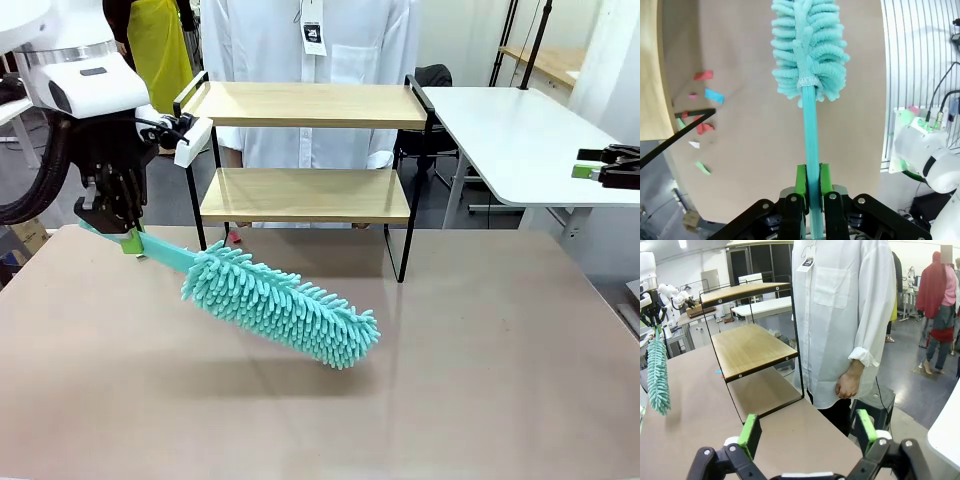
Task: Clean the shelf.
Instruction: Hand the Duster back to the human.
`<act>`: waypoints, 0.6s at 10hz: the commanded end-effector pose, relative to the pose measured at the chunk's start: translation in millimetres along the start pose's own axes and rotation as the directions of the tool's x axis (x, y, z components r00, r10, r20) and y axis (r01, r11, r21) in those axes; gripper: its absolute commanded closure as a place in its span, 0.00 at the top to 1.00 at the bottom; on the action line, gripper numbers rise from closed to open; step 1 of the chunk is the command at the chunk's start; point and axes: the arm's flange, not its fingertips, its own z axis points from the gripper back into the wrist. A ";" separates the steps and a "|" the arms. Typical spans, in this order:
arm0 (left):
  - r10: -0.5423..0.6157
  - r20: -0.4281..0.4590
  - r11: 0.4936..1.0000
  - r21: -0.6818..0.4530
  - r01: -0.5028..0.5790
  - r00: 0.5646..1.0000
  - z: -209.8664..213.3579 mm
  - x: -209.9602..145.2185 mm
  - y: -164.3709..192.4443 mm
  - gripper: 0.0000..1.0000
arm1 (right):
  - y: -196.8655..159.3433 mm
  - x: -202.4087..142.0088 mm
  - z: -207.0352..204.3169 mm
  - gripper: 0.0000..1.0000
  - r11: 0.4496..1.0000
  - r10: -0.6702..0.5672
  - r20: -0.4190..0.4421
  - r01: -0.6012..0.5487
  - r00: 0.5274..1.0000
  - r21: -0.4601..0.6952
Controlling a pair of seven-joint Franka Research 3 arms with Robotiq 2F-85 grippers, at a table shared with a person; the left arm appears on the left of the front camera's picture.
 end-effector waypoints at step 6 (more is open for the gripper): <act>-0.007 0.011 1.000 0.004 0.007 1.000 2.8 -3.2 0.1 0.13 | 0.5 3.2 -1.1 1.00 1.000 0.006 -0.001 -0.006 1.000 -0.001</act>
